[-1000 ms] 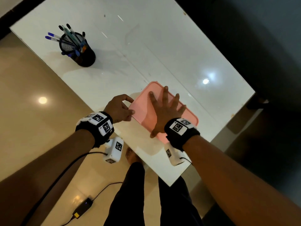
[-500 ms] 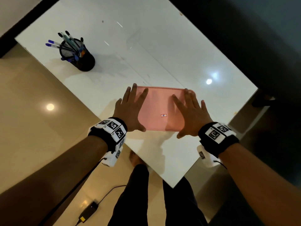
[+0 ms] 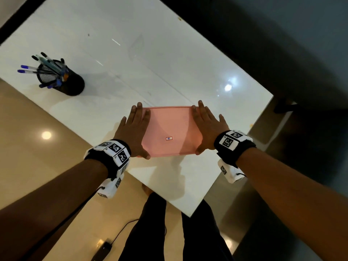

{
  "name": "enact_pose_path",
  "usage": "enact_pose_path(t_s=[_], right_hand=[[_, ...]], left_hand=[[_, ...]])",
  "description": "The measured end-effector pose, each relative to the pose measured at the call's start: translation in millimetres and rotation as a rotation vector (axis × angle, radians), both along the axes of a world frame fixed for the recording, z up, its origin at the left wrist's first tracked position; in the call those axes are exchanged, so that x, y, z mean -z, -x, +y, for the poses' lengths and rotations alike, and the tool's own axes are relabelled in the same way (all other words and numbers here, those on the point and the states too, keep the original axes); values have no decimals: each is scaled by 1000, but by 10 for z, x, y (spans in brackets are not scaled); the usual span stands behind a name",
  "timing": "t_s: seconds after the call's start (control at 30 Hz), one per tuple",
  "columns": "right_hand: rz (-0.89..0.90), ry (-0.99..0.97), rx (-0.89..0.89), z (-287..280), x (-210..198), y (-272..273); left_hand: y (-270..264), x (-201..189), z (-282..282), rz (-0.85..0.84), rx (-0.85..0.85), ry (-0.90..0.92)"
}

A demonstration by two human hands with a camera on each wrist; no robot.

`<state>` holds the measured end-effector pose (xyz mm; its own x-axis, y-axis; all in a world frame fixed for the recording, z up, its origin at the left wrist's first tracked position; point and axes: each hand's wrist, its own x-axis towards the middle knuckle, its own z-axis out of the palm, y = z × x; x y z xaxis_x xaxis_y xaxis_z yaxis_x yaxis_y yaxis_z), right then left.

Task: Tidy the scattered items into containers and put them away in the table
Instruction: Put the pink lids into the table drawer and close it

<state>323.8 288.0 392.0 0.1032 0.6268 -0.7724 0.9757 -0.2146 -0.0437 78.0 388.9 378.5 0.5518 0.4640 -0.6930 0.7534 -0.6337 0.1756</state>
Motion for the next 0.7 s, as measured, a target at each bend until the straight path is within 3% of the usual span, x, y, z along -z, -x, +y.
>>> enact_pose_path(t_s=[0.27,0.53,0.7], right_hand=[[110,7,23,-37,81,-113],[194,-62,31,-85,232,-224],[320,80,137,-54,232,-237]], left_hand=[[88,133,55,-17,-4,93],[106,208,12,-74,-33,49],[148,269,5,-96,-24,25]])
